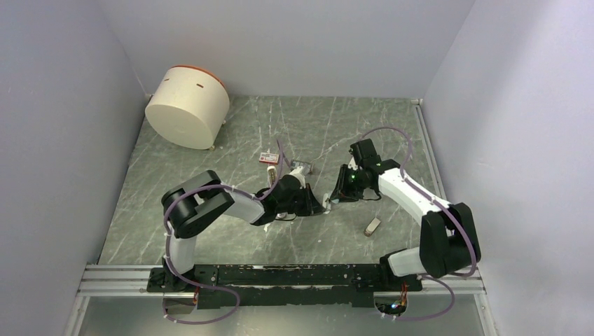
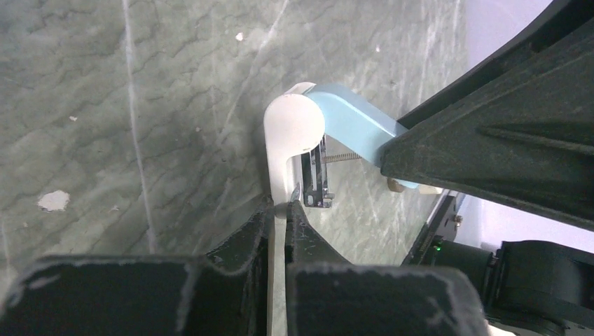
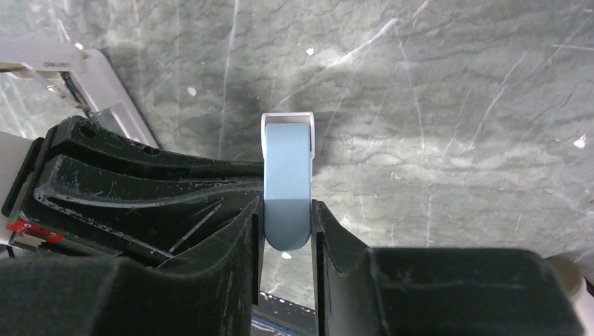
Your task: Load the staples into the stapler
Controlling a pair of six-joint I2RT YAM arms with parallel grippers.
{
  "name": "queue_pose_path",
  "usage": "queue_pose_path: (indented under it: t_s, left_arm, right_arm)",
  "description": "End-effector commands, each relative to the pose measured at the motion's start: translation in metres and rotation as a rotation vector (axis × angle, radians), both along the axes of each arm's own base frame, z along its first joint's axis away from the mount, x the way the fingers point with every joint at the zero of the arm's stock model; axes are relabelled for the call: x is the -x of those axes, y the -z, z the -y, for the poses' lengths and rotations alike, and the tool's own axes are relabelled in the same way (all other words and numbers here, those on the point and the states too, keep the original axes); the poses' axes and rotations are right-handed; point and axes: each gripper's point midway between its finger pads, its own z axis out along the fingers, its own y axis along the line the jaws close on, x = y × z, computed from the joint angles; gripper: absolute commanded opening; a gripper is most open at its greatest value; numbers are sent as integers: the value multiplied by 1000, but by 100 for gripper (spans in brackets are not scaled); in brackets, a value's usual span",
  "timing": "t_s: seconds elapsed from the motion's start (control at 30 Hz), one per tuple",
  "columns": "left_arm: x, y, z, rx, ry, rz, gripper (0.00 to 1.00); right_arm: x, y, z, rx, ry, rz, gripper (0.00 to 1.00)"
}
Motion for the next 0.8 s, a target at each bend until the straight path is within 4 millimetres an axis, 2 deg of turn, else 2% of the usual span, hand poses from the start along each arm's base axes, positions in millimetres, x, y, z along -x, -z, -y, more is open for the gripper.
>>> queue_pose_path:
  t_s: [0.0, 0.4, 0.77]
  left_arm:
    - [20, 27, -3, -81, 78, -45, 5]
    - [24, 51, -14, -167, 65, -84, 5]
    - [27, 64, -20, -196, 42, -145, 5]
  right_arm:
    - [-29, -2, 9, 66, 20, 70, 30]
    - [-54, 8, 8, 105, 7, 99, 34]
    - [-52, 22, 3, 80, -26, 94, 38]
